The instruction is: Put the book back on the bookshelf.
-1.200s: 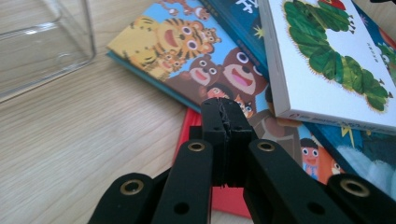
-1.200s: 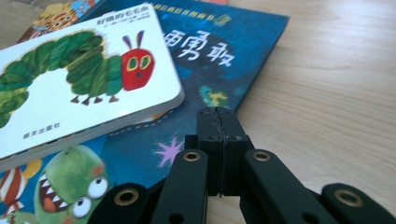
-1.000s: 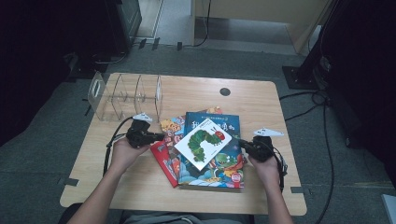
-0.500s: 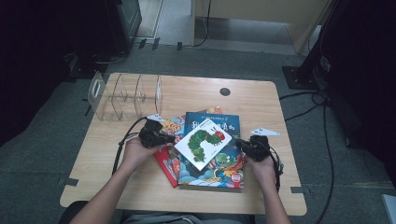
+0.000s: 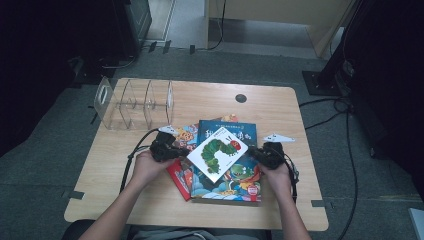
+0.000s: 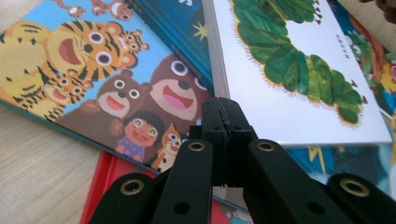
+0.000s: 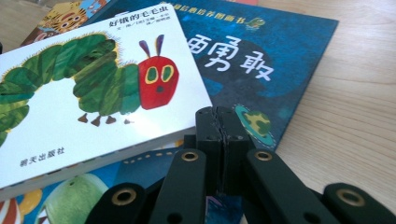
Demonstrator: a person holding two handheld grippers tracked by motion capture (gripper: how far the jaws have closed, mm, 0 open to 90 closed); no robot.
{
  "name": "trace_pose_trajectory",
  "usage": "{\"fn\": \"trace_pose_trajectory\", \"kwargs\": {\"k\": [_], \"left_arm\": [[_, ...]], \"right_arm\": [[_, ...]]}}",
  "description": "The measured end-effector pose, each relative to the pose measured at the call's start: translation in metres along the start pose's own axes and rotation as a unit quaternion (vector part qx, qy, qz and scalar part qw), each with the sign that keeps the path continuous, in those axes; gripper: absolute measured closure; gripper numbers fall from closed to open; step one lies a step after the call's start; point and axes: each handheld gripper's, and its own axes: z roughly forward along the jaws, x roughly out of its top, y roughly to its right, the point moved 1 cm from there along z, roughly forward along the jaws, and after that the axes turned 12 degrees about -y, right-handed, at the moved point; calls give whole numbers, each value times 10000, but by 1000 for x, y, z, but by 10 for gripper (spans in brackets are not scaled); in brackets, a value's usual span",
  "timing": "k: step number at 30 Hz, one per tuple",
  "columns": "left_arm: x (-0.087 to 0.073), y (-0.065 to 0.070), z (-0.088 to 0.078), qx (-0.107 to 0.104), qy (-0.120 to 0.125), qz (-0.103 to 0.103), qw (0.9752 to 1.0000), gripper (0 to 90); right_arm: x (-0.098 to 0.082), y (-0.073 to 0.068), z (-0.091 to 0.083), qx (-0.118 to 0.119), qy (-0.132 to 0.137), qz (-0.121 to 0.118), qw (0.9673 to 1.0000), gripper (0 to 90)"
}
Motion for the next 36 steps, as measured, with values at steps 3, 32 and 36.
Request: {"fn": "trace_pose_trajectory", "kwargs": {"k": [3,32,36], "left_arm": [[-3,3,-1,-6,-25,15,10000,900],[-27,28,-8,-170,-232,-263,9992,900],[-24,25,-10,-30,-322,-678,9972,799]], "right_arm": [[3,-1,2,-5,-21,-7,10000,900],[31,-25,30,501,-198,-536,9971,900],[31,-28,30,483,-203,-655,9965,900]]}}
